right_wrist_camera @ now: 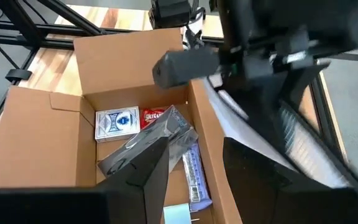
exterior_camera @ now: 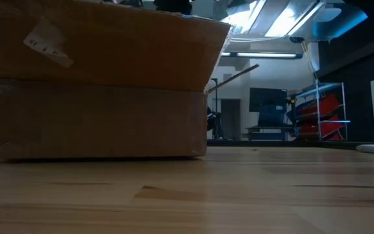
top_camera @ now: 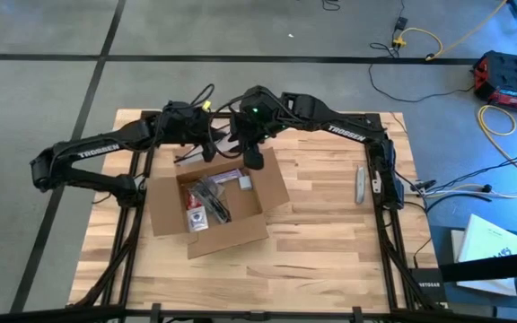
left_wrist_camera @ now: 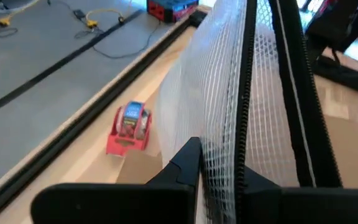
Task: Unpack boxes
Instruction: Put the white adapter into the transparent zip bag
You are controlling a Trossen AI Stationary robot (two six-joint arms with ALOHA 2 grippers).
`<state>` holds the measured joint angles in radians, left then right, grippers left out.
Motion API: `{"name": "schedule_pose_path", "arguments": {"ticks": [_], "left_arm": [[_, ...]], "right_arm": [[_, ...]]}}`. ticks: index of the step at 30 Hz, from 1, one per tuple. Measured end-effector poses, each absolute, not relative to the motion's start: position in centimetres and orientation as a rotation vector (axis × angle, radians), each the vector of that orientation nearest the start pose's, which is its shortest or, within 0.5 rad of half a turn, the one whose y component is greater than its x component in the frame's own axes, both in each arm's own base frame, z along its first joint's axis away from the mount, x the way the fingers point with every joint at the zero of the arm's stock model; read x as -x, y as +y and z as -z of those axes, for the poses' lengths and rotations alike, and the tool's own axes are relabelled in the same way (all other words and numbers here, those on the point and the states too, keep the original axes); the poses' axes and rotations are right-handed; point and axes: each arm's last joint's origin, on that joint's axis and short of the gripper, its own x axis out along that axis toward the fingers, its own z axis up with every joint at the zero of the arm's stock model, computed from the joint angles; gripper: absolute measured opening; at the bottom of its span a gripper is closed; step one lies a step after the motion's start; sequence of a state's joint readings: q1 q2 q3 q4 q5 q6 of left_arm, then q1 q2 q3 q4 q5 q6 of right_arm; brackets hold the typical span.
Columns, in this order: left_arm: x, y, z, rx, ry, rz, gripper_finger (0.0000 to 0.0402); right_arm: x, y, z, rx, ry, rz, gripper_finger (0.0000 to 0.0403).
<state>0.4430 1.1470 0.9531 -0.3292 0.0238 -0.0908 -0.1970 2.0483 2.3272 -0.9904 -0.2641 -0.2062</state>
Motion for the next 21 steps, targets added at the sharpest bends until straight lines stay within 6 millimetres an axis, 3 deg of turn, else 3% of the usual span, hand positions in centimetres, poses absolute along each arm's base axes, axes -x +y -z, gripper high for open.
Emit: {"name": "schedule_pose_path", "arguments": {"ticks": [7,21], "left_arm": [[-24.4,10.6,-28.4,0.178,0.603,-0.39,0.0],[-24.3,11.5,-28.5,0.114,0.593,-0.399,0.0]], "right_arm": [[-42.7,-7.8,-40.3,0.054,0.656,-0.107,0.0138],[-40.7,-6.7,-38.9,-0.154,0.87,-0.359,0.0138]]}}
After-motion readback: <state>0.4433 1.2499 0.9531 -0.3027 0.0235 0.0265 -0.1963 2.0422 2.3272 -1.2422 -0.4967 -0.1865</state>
